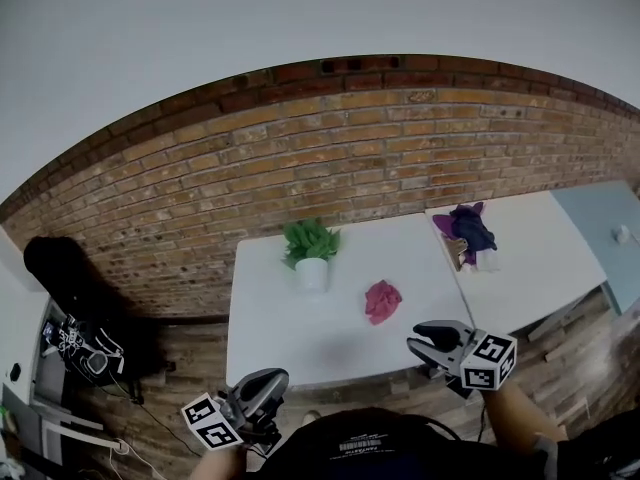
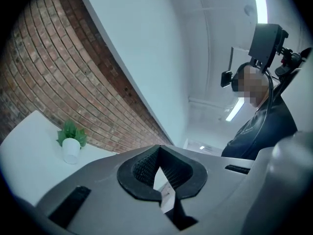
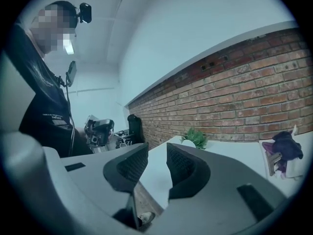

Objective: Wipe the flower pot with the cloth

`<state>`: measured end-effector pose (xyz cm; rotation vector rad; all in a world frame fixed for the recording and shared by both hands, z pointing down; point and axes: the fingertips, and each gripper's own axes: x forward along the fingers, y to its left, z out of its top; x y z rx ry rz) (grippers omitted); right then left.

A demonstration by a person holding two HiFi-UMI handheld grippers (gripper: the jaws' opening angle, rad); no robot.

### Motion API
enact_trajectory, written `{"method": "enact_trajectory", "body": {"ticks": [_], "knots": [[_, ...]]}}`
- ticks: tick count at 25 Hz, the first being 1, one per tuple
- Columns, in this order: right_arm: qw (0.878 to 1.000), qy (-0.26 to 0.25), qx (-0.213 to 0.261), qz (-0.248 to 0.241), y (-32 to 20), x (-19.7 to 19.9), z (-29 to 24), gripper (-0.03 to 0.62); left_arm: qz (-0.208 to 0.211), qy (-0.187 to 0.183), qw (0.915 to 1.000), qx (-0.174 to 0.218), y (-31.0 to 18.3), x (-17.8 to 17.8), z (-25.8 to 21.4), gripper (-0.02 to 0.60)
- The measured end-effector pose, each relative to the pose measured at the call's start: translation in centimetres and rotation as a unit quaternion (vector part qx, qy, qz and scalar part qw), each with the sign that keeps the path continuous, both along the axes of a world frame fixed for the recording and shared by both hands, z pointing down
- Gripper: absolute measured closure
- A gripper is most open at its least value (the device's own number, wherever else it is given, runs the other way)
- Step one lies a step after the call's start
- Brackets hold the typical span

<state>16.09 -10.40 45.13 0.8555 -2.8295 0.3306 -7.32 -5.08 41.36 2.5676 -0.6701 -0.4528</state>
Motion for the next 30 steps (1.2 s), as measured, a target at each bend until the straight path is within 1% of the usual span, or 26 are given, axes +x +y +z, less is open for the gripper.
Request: {"method": "enact_trajectory", "body": {"ticks": [4, 6, 10, 14, 17, 20, 23, 26, 30], "knots": [[0.999, 0.04, -0.005, 0.029, -3.7, -3.6, 1.0, 0.477, 0.042, 0.001, 0.9991, 0.005, -5.8, -3.8, -0.8, 0.58], [0.996, 0.077, -0.009, 0.038, -5.9, -5.3, 2.0, 0.445, 0.057, 0.0, 0.9983, 0.007, -8.8, -5.9, -1.1, 0.58], [0.985, 0.168, -0.017, 0.039, -9.4, -7.9, 5.3, 0.385, 0.084, 0.0, 0.9965, -0.005, -13.5, -8.9, -0.2, 0.58], [0.97, 0.239, -0.033, 0.021, -11.8, -8.7, 9.1, 0.348, 0.1, -0.003, 0.9949, -0.013, -17.0, -9.5, 0.9, 0.58], [0.962, 0.271, -0.044, 0.007, -13.7, -8.1, 11.2, 0.332, 0.101, -0.005, 0.9946, -0.023, -18.7, -8.7, 1.6, 0.58], [0.955, 0.291, -0.053, -0.02, -15.6, -7.0, 13.7, 0.316, 0.088, -0.021, 0.9953, -0.034, -20.1, -7.2, 2.5, 0.58], [0.946, 0.315, -0.052, -0.06, -17.7, -5.4, 16.4, 0.298, 0.063, -0.036, 0.9964, -0.044, -22.0, -4.9, 3.1, 0.58], [0.934, 0.339, -0.04, -0.106, -19.6, -3.5, 19.1, 0.278, 0.026, -0.042, 0.997, -0.06, -23.8, -1.8, 3.6, 0.58], [0.919, 0.36, -0.023, -0.162, -22.0, -2.2, 22.7, 0.232, -0.011, -0.057, 0.9944, -0.089, -25.6, 1.8, 4.8, 0.58]]}}
